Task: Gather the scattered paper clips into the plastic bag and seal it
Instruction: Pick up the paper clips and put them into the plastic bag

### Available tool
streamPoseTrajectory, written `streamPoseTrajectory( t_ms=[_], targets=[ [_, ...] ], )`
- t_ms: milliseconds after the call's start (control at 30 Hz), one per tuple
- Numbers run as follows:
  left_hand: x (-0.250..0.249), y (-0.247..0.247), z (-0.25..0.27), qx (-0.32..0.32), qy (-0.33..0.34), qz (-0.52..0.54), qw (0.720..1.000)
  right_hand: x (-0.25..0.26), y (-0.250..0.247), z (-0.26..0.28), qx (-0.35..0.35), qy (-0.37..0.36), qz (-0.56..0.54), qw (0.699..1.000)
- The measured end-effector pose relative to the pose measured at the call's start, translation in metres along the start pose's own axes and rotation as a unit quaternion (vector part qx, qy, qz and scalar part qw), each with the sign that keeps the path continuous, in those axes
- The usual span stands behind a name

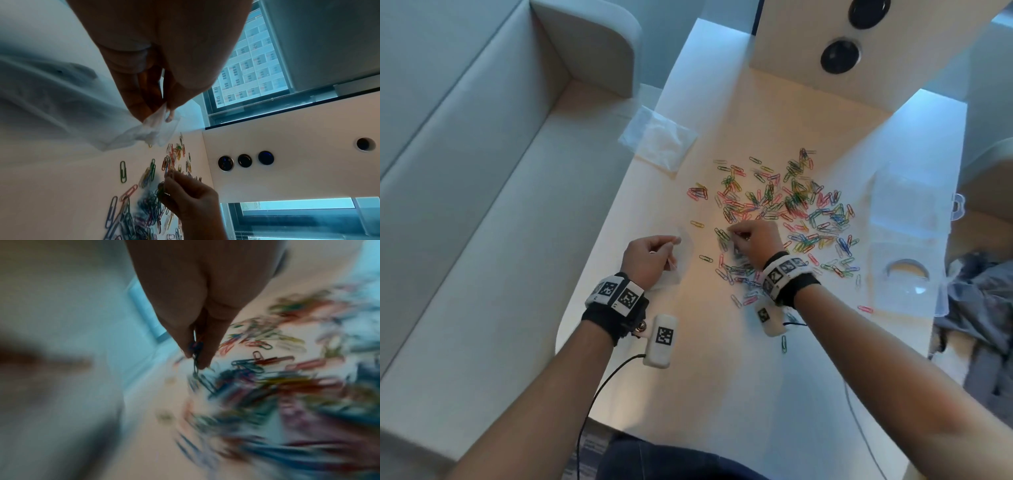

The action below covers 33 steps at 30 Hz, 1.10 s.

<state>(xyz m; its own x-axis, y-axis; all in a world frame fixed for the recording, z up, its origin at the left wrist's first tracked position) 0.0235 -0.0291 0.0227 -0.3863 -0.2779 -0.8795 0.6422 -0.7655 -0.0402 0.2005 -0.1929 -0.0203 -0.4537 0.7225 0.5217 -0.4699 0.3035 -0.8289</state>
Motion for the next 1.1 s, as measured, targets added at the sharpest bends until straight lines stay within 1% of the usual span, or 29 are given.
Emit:
streamPoseTrajectory(
  t_ms=[33, 67, 100, 133, 167, 200, 233, 300, 367, 433, 500, 600, 667, 733, 800, 900, 967, 1033, 1100],
  targets=[
    [0.001, 0.003, -0.001, 0.003, -0.003, 0.002, 1.0, -0.003, -0.006, 0.004, 0.005, 0.082, -0.101, 0.991],
    [0.001, 0.006, -0.002, 0.006, -0.006, 0.005, 1.0, -0.005, -0.01, 0.009, 0.021, 0.146, -0.211, 0.966],
    [0.001, 0.009, -0.003, 0.009, -0.009, 0.008, 1.0, -0.004, -0.014, 0.014, 0.034, 0.187, -0.321, 0.928],
    [0.002, 0.012, -0.005, 0.011, -0.012, 0.008, 1.0, -0.002, -0.018, 0.02, 0.038, 0.212, -0.414, 0.884],
    [0.004, 0.015, -0.007, 0.014, -0.015, 0.007, 1.0, 0.002, -0.021, 0.024, 0.039, 0.228, -0.479, 0.847],
    [0.004, 0.019, -0.009, 0.019, -0.018, 0.005, 1.0, 0.006, -0.024, 0.028, 0.043, 0.238, -0.518, 0.82],
    [0.006, 0.022, -0.01, 0.023, -0.023, 0.006, 0.999, 0.01, -0.025, 0.03, 0.051, 0.244, -0.544, 0.801],
    [0.007, 0.029, -0.01, 0.029, -0.031, 0.012, 0.999, 0.022, -0.027, 0.035, 0.079, 0.246, -0.578, 0.774],
    [0.008, 0.037, -0.009, 0.032, -0.036, 0.021, 0.999, 0.034, -0.024, 0.038, 0.108, 0.251, -0.599, 0.752],
    [0.006, 0.043, -0.006, 0.032, -0.037, 0.027, 0.998, 0.045, -0.019, 0.041, 0.127, 0.258, -0.602, 0.745],
    [0.005, 0.046, -0.006, 0.03, -0.038, 0.032, 0.998, 0.051, -0.014, 0.043, 0.151, 0.259, -0.589, 0.751],
    [0.005, 0.046, -0.006, 0.029, -0.033, 0.029, 0.999, 0.057, -0.009, 0.046, 0.193, 0.249, -0.532, 0.786],
    [0.003, 0.046, -0.005, 0.032, -0.033, 0.025, 0.999, 0.061, -0.009, 0.046, 0.198, 0.226, -0.474, 0.827],
    [0.002, 0.046, -0.003, 0.038, -0.039, 0.022, 0.998, 0.062, -0.011, 0.045, 0.185, 0.211, -0.396, 0.875],
    [0.0, 0.047, -0.002, 0.052, -0.046, 0.021, 0.997, 0.061, -0.011, 0.043, 0.177, 0.197, -0.304, 0.915],
    [-0.002, 0.048, 0.0, 0.065, -0.05, 0.019, 0.996, 0.058, -0.013, 0.039, 0.161, 0.164, -0.156, 0.961],
    [-0.002, 0.048, 0.0, 0.061, -0.049, 0.008, 0.997, 0.062, -0.015, 0.035, 0.142, 0.137, -0.057, 0.979],
    [-0.002, 0.048, -0.002, 0.06, -0.038, -0.004, 0.997, 0.068, -0.015, 0.031, 0.148, 0.118, 0.004, 0.982],
    [-0.004, 0.047, -0.003, 0.065, -0.019, -0.023, 0.997, 0.074, -0.015, 0.029, 0.161, 0.105, 0.038, 0.981]
  ],
)
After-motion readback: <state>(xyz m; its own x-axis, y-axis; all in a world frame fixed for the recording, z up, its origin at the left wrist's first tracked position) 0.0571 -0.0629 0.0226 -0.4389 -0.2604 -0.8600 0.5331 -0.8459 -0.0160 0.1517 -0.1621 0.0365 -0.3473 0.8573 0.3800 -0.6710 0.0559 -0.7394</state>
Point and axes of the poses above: each hand's wrist, its own z-axis away from the middle knuckle, its own y-axis out of the palm, x = y × z, the point moved 1 cm from there along -z, towards the middle knuckle, and after that the axes turned 14 degrees about z, right-handed, at the moved point
